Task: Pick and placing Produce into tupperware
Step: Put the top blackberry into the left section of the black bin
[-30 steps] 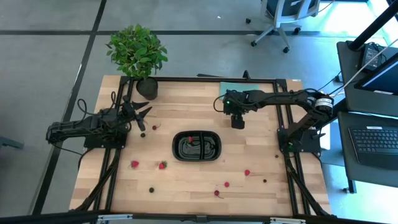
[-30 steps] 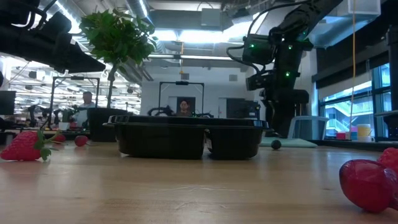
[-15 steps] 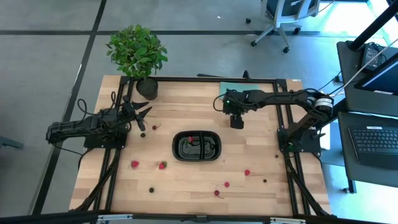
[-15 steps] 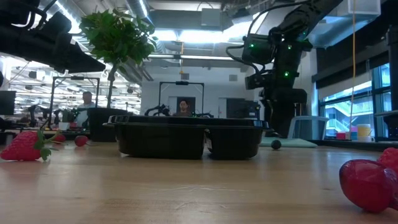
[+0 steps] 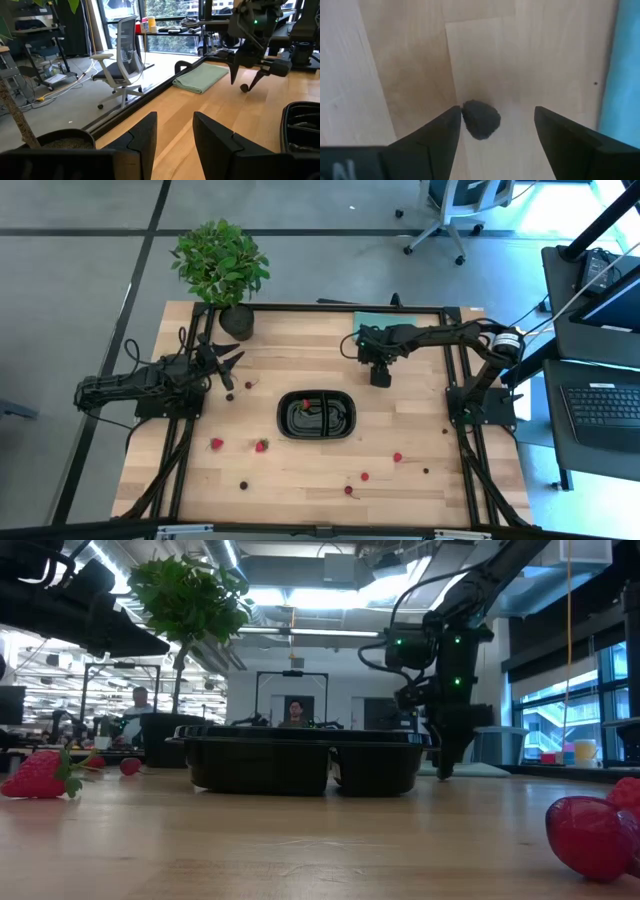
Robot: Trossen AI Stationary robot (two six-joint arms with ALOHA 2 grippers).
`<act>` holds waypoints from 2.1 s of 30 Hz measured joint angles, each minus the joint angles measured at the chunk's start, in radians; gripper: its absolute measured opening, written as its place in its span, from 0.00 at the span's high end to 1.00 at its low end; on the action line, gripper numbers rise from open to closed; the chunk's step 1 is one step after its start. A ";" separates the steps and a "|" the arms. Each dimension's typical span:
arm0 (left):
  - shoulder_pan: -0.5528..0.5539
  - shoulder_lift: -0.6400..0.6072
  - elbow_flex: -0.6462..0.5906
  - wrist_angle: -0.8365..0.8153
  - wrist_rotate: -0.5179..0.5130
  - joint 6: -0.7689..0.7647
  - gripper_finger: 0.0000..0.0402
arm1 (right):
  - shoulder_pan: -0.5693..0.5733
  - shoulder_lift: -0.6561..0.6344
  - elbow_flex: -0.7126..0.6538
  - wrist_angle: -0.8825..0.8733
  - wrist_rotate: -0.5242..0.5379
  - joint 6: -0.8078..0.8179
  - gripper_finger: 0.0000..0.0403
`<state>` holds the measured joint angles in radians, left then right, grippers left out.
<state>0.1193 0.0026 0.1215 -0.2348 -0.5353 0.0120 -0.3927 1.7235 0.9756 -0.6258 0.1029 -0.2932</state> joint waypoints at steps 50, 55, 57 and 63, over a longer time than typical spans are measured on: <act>0.000 0.000 0.000 0.000 0.000 0.000 0.70 | 0.003 0.058 0.002 -0.040 -0.024 0.034 0.73; 0.000 0.000 0.000 0.000 0.000 0.000 0.70 | 0.004 0.061 0.026 -0.063 -0.021 0.076 0.72; 0.000 0.000 0.000 0.000 0.000 0.000 0.70 | 0.011 0.065 0.043 -0.079 -0.014 0.079 0.72; 0.000 0.000 0.000 0.000 0.001 0.000 0.70 | 0.039 0.066 0.136 -0.088 0.006 0.080 0.73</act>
<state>0.1192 0.0025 0.1217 -0.2348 -0.5348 0.0116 -0.3540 1.7897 1.1115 -0.7142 0.1085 -0.2135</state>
